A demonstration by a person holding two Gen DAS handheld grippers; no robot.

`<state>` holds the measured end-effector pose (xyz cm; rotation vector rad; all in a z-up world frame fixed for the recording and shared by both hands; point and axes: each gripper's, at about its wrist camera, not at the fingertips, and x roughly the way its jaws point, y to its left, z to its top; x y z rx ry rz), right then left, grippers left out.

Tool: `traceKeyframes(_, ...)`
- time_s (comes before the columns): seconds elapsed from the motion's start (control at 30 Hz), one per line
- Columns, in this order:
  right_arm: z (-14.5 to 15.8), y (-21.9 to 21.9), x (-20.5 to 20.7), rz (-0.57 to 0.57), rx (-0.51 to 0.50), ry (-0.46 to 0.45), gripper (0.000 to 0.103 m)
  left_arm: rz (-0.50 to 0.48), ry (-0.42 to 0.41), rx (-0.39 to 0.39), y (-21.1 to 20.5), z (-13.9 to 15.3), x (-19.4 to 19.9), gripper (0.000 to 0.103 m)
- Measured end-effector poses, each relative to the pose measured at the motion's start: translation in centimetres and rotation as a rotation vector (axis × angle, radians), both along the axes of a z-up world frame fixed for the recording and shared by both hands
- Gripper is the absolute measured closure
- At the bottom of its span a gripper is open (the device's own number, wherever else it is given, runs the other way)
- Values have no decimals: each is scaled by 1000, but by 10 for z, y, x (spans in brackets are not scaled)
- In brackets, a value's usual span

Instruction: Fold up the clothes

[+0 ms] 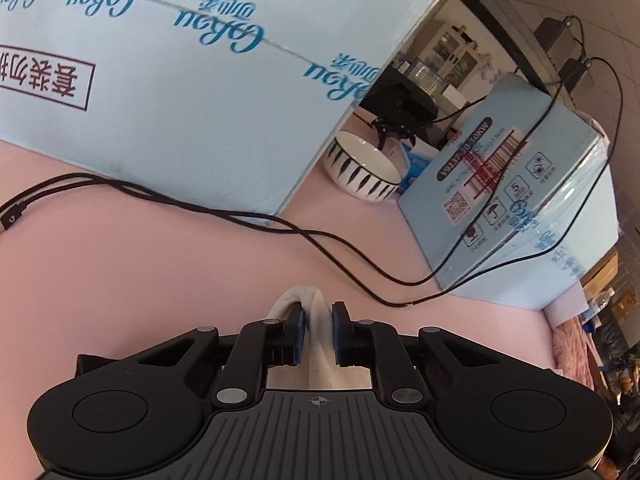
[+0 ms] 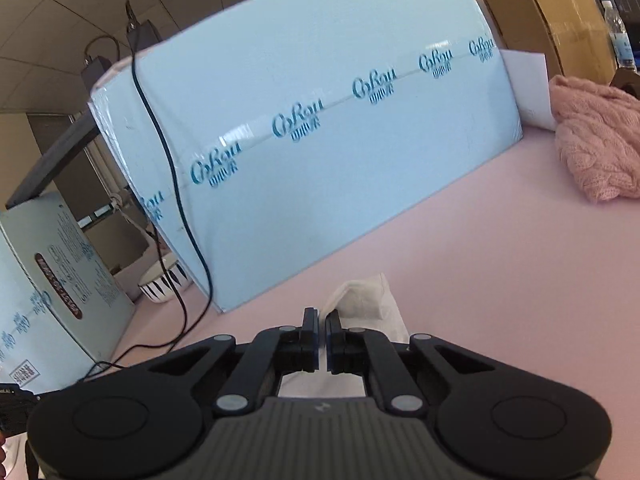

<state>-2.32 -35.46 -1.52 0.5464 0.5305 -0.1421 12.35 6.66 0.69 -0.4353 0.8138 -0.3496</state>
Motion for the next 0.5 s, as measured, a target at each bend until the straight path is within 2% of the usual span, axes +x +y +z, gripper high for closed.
traceKeyframes(0.07, 4, -9, -6, -9, 64, -43, 75, -5, 22, -25, 3, -3, 3, 79)
traceKeyframes(0.1, 6, -14, -9, -13, 96, -65, 51, -6, 26, -54, 6, -2, 2, 63)
traceKeyframes(0.13, 9, -18, -13, -15, 125, -88, 31, 10, 25, -94, 14, 8, -5, 37)
traceKeyframes(0.2, 26, -25, -41, 16, 160, -147, 19, 42, 19, -169, 31, 27, -21, 19)
traceKeyframes(0.27, 44, -31, -70, 46, 196, -206, 14, 57, -36, -157, 46, 49, -48, 12)
traceKeyframes(0.33, 61, -38, -98, 77, 231, -266, 10, 87, -56, -100, 62, 70, -86, 7)
traceKeyframes(0.4, 77, -43, -126, 111, 264, -318, 7, 83, -39, -60, 76, 80, -137, 7)
traceKeyframes(0.5, 82, -41, -173, 223, 281, -271, 6, 64, 52, -107, 97, 71, -195, 6)
